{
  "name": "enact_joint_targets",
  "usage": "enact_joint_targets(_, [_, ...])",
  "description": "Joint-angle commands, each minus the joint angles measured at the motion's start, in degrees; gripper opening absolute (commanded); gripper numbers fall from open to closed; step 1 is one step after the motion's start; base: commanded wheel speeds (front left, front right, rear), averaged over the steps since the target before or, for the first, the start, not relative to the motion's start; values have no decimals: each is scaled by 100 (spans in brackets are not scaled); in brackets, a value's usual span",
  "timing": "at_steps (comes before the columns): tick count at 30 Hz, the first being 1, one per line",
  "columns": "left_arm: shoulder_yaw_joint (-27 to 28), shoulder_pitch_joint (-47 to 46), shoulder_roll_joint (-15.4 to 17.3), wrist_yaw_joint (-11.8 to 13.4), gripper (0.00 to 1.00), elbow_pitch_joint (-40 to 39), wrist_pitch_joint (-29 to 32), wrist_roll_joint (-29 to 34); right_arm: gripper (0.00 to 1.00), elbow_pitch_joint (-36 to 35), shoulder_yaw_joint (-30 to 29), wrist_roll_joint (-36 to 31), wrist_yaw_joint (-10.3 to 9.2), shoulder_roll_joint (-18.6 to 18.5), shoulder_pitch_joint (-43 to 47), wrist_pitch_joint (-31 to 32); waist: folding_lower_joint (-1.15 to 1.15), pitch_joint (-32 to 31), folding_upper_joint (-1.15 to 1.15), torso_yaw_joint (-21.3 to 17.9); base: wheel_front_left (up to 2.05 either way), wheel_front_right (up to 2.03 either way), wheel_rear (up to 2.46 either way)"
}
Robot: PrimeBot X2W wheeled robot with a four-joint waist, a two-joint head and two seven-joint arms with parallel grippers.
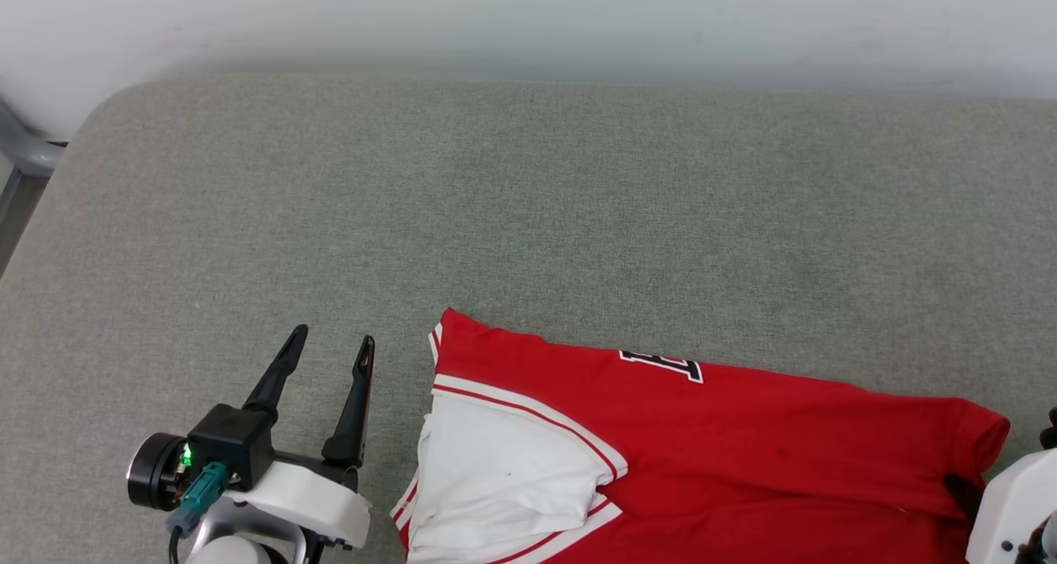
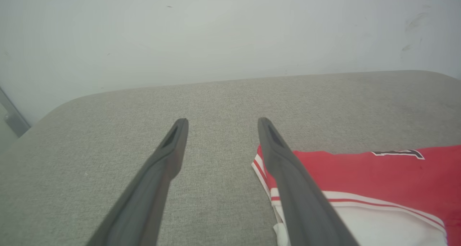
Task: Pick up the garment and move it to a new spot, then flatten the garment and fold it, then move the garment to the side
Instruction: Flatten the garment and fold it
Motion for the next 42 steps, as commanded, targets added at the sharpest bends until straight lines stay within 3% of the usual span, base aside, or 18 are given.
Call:
enact_joint_targets(1, [36, 63, -16, -16, 100, 15, -39, 33, 0, 110, -27, -94, -10, -57, -26, -82, 0, -26, 0, -14, 0, 0, 0])
enact_joint_targets(15, [128, 140, -116, -59, 100, -9, -29, 85, 0, 552, -924, -938, -10, -597, -337, -751, 0, -108, 0, -32, 0, 0, 0])
enact_joint_targets(22, [168, 241, -203, -93, 100, 32, -29, 106, 0, 410, -902, -725, -8, -365, -277, -605, 0, -282, 0, -116, 0, 0, 0])
enact_joint_targets(29, [206, 353, -282, -126, 100, 92, -29, 109, 0, -286, -565, -495, -7, -86, 52, -216, 0, -547, 0, -175, 0, 0, 0])
enact_joint_targets(35, [242, 469, -332, -139, 100, 106, -29, 115, 0, -1071, -318, -60, -7, 487, 233, 290, 0, -723, 0, -199, 0, 0, 0])
enact_joint_targets(42, [292, 520, -347, -165, 100, 83, -29, 128, 0, -1714, 288, 272, -7, 914, 279, 751, 0, -793, 0, -173, 0, 0, 0])
